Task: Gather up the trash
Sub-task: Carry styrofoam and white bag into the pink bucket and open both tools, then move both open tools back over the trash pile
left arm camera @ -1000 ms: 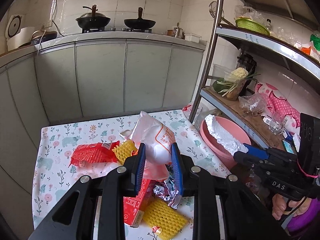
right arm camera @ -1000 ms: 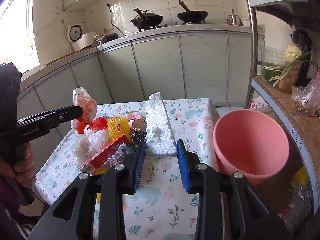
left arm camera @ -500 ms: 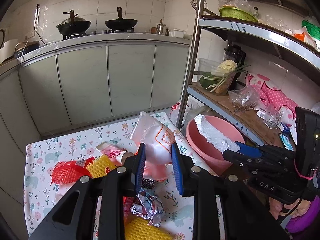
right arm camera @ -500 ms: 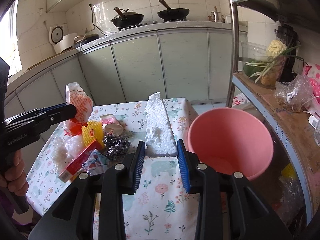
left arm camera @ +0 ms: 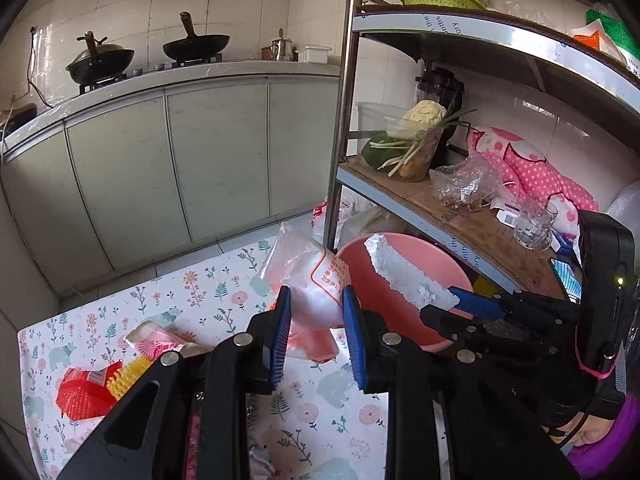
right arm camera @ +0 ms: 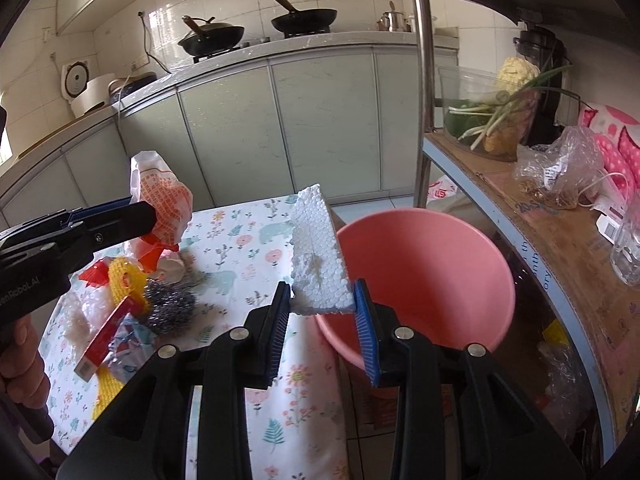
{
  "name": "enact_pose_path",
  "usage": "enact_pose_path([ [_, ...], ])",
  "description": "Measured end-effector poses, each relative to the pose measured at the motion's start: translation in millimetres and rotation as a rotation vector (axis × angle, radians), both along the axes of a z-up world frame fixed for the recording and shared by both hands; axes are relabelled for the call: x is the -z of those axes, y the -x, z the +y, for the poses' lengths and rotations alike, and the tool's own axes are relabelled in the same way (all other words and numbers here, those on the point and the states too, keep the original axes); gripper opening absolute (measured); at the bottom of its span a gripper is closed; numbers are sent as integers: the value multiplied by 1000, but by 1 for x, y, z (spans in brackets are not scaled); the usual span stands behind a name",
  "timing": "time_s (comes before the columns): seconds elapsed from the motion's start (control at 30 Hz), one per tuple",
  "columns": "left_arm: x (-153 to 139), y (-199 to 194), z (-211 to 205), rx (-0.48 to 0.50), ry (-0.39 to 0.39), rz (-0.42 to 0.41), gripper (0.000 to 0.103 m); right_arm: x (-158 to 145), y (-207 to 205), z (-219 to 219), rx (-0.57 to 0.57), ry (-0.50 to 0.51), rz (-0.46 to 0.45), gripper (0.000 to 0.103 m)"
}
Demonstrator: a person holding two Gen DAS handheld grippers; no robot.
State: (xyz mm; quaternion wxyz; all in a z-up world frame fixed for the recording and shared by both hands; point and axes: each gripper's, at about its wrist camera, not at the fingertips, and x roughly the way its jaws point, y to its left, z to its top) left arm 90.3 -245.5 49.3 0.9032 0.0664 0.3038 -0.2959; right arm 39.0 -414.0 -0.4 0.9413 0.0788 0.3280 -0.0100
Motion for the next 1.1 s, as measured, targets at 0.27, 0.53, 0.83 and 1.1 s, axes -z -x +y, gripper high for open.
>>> enact_pose_path([
  [0.27,14,-38,-38,72,71,102,25,12,-18,-42,80,-39,26,33],
  [0.53,47,-70,-86,148,92,266,25,36,-30,-71,126,-81,97,33],
  [0.83,89,-75,-113,149,54,387,31,63,-34,-85,177,-131,177,36],
  [1.1,83,-71,-107,148,94,370,43,59,-27,-83,183,-132,160,46],
])
